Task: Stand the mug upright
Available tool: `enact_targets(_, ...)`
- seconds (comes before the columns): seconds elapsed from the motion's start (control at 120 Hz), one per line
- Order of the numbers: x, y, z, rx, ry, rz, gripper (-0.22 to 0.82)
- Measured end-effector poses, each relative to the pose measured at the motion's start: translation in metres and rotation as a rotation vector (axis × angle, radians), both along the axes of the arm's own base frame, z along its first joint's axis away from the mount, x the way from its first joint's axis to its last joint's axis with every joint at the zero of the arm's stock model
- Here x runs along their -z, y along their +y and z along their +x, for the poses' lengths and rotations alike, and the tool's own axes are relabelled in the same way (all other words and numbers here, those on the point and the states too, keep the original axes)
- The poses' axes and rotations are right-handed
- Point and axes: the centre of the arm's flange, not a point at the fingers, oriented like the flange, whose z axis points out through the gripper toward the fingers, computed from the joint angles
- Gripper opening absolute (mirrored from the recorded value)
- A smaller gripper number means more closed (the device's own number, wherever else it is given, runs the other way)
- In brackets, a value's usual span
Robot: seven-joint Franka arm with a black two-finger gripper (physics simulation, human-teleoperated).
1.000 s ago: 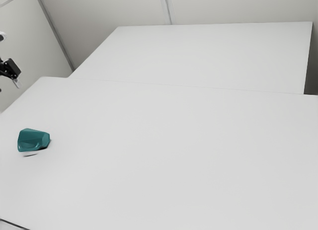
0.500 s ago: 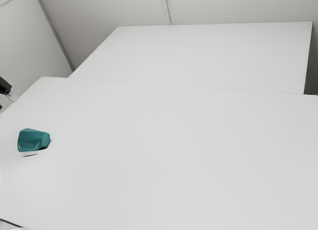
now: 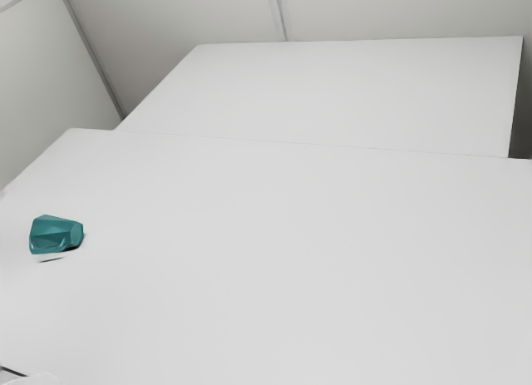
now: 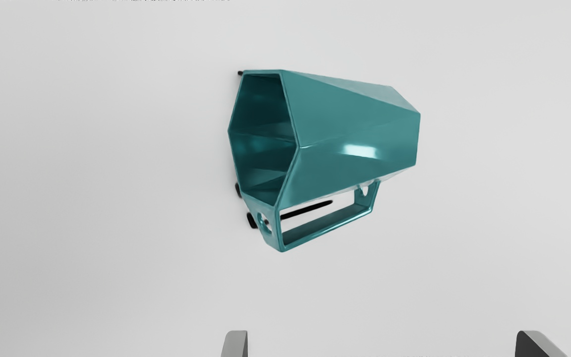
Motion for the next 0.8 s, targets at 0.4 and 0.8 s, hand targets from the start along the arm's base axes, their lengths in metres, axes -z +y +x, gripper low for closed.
enact_targets(0.4, 0.06, 0.028, 0.012, 0.008, -0.215, -0.107, 0.59)
enact_targets(0.8, 0.106, 0.022, -0.003, -0.016, -0.377, -0.274, 0.59)
